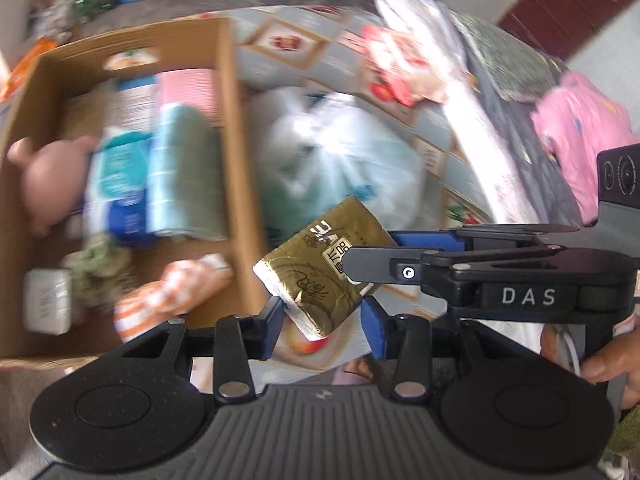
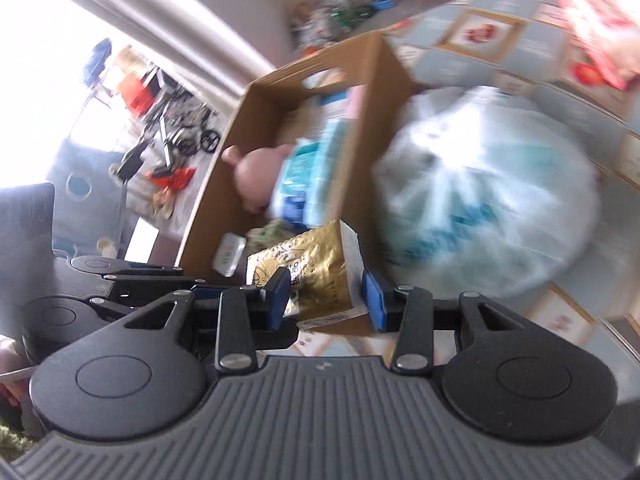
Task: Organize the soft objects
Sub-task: 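Carry the gold tea packet into the box and open both tools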
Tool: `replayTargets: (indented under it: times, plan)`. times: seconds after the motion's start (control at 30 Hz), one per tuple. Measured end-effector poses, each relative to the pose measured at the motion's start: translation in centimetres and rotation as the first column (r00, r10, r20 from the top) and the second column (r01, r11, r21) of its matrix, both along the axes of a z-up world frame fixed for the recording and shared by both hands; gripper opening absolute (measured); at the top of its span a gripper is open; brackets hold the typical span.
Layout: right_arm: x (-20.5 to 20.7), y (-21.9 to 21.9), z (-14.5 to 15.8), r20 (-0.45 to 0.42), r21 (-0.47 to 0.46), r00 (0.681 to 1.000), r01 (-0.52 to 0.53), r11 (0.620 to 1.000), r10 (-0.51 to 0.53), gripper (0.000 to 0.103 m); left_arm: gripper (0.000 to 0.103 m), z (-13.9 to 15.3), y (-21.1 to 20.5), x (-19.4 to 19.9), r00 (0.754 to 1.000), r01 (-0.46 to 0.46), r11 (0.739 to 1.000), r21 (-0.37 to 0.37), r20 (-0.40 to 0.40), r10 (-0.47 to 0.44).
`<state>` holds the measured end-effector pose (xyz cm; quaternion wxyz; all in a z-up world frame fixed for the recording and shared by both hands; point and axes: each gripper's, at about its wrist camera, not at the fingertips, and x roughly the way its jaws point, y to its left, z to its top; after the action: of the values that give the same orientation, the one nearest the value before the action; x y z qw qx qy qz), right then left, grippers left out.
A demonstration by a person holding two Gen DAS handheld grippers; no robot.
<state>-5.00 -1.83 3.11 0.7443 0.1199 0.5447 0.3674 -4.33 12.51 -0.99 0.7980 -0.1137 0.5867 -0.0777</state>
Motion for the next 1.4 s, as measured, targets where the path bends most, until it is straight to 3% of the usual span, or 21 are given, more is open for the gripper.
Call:
replayTargets:
  times: [0.2,0.37,0.8,0.93,1.17,1.3,1.4]
  plan:
    - [0.1,6.2,0.2,0.02,-0.068,0.997,-0.078,0.995,0.08,0.04,0.043,-1.1,5.0,-0.3,0.998,-0.061,0.998,-0.032,-0.013,0.06]
    - [0.2,8.9,-1.0,0.019,-0.196,0.992,-0.122,0.973,0.128,0.041,0.049,-3.6,7.4,-0.7,0.993,-0.089,0.995,-0.055,-0.085,0.084]
    - [0.4,8.4,-2.4,0.02,-0.217,0.996,-0.077,0.973,0.083,0.042,0.05,-5.2,8.9,-0.9,0.993,-0.057,0.997,-0.048,-0.103,0.052]
    - [0.5,7.7,-2.4,0.051,-0.211,0.998,-0.035,0.977,0.047,0.044,0.061,-5.3,9.3,-0.4,0.995,-0.063,0.998,-0.019,-0.075,0.061]
    - [0.3,5.9,-1.5,0.135,-0.193,0.99,0.075,0.978,-0.05,0.06,0.073,-4.9,10.7,0.4,0.991,-0.13,0.991,0.021,0.001,0.13]
    - [-0.4,4.5,0.0,0.224,-0.185,0.971,0.131,0.974,-0.088,0.076,0.077,-3.7,11.2,0.8,0.983,-0.179,0.982,0.06,0.061,0.175]
    - [-0.7,3.4,1.1,0.286,-0.176,0.953,0.154,0.972,-0.099,0.081,0.079,-2.2,11.3,0.9,0.97,-0.221,0.972,0.08,0.126,0.21]
